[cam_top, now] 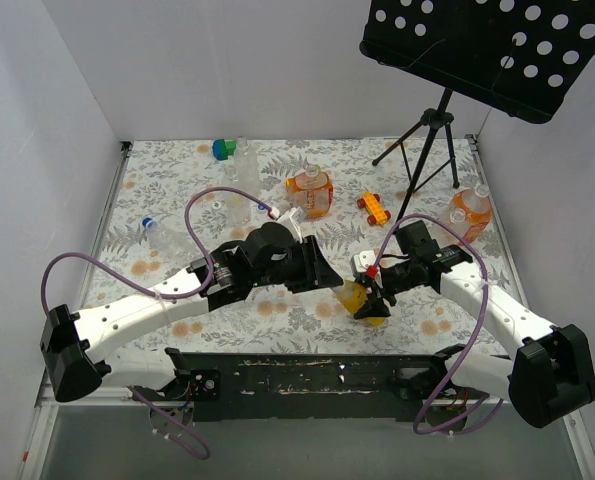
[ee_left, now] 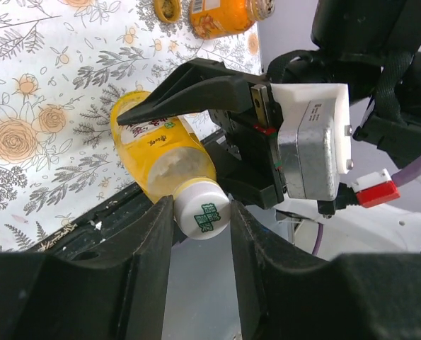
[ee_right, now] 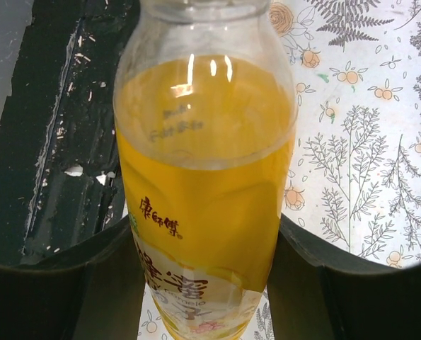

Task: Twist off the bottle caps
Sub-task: Pick up the plastic bottle at the center of the board.

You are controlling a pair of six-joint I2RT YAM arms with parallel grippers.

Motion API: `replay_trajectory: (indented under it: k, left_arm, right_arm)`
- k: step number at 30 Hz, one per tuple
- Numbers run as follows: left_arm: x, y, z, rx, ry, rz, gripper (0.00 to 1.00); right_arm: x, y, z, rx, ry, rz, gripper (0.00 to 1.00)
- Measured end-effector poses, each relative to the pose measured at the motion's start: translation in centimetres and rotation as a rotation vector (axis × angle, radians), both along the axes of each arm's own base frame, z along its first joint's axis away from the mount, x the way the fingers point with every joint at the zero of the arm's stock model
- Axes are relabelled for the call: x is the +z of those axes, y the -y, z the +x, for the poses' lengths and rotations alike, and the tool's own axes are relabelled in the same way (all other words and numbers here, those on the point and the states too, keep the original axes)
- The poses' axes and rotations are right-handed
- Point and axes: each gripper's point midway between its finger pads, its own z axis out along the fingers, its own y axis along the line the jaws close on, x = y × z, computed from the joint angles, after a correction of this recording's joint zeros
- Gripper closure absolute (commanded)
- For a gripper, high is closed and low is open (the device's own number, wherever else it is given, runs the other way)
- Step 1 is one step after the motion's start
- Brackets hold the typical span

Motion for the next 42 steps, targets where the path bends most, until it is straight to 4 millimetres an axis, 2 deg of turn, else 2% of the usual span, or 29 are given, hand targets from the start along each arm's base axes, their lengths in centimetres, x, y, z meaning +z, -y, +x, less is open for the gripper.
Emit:
replay_trajectory:
  k: [1, 2, 6, 8, 10, 14, 16, 19, 22, 26, 30, 35, 42]
  left_arm:
    - [0.1, -0.1, 0.1, 0.019, -0.011, 0.001, 0.99]
    - [0.1, -0.2, 0.2, 0.033, -0.018, 0.006, 0.88]
    - [0.4, -0.7, 0.6, 0.073, -0.005, 0.021, 0.35]
    - [1.6, -1.7, 0.9, 0.094, 0.048, 0.016, 0.16]
    - [3.9, -3.1, 0.8, 0.101, 0.129, -0.028, 0.02]
    - [9.0, -6.8, -1.0, 0.067, 0.354, -0.169, 0.02]
    - [10.3, -8.4, -2.1, 0.024, 0.486, -0.212, 0.02]
    - [10.8, -9.5, -3.6, -0.078, 0.677, -0.220, 0.02]
    - [9.7, -8.9, -4.3, -0.210, 0.829, -0.162, 0.02]
    - [7.0, -7.5, -4.4, -0.404, 1.011, -0.045, 0.02]
    - [4.8, -6.7, -4.4, -0.519, 1.108, 0.012, 0.02]
    - [3.9, -5.3, -4.4, -0.611, 1.188, 0.018, 0.02]
    - [1.6, -3.0, -3.5, -0.692, 1.205, 0.041, 0.02]
  right_arm:
    - [0.0, 0.0, 0.0, 0.001, 0.003, 0.002, 0.90]
    - [0.0, -0.1, 0.1, 0.001, 0.005, 0.004, 0.90]
    - [0.0, -0.1, 0.4, -0.001, 0.022, 0.005, 0.90]
    - [-0.5, 0.2, 0.4, -0.012, 0.019, -0.013, 0.89]
    - [-0.9, 0.5, 0.4, -0.019, 0.009, -0.033, 0.89]
    - [-1.2, 0.7, 0.5, -0.020, 0.011, -0.051, 0.89]
    - [-1.3, 0.7, 0.5, -0.016, 0.014, -0.051, 0.89]
    - [-1.3, 0.7, 0.4, -0.008, 0.020, -0.051, 0.89]
    - [-1.3, 0.8, 0.2, -0.003, 0.019, -0.054, 0.89]
    - [-1.4, 0.8, 0.2, 0.005, 0.026, -0.054, 0.89]
    - [-1.4, 0.8, 0.2, 0.011, 0.036, -0.052, 0.89]
    - [-1.4, 0.9, 0.2, 0.018, 0.041, -0.053, 0.88]
    - [-1.5, 1.0, -0.1, 0.025, 0.033, -0.059, 0.88]
